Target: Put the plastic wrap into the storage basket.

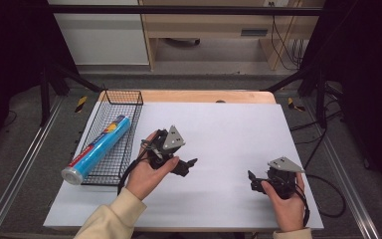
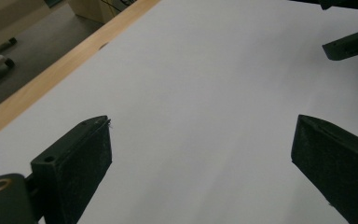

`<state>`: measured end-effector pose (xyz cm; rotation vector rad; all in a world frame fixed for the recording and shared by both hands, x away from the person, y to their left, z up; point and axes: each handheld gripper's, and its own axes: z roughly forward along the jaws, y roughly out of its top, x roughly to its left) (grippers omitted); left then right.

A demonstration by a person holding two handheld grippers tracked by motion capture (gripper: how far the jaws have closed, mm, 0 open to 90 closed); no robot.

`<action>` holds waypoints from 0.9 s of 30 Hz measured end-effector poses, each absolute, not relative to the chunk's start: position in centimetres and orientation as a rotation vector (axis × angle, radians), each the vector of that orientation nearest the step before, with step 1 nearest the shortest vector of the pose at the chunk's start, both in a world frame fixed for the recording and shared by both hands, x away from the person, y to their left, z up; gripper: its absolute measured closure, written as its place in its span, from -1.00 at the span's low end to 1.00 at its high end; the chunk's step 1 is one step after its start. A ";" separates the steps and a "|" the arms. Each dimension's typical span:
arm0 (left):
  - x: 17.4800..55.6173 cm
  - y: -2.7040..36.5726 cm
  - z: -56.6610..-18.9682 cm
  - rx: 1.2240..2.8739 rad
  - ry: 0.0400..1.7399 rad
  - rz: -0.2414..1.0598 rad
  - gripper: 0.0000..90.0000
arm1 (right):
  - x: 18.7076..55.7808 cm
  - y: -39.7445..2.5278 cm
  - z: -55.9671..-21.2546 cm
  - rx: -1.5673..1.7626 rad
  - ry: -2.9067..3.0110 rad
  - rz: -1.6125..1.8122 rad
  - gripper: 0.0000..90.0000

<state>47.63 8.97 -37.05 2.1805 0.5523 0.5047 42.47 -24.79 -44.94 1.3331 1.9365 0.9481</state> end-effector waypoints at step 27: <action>47.2 11.4 -45.3 2.281 0.467 0.394 -0.90 | 42.3 -24.8 -45.6 1.340 1.964 0.893 -0.90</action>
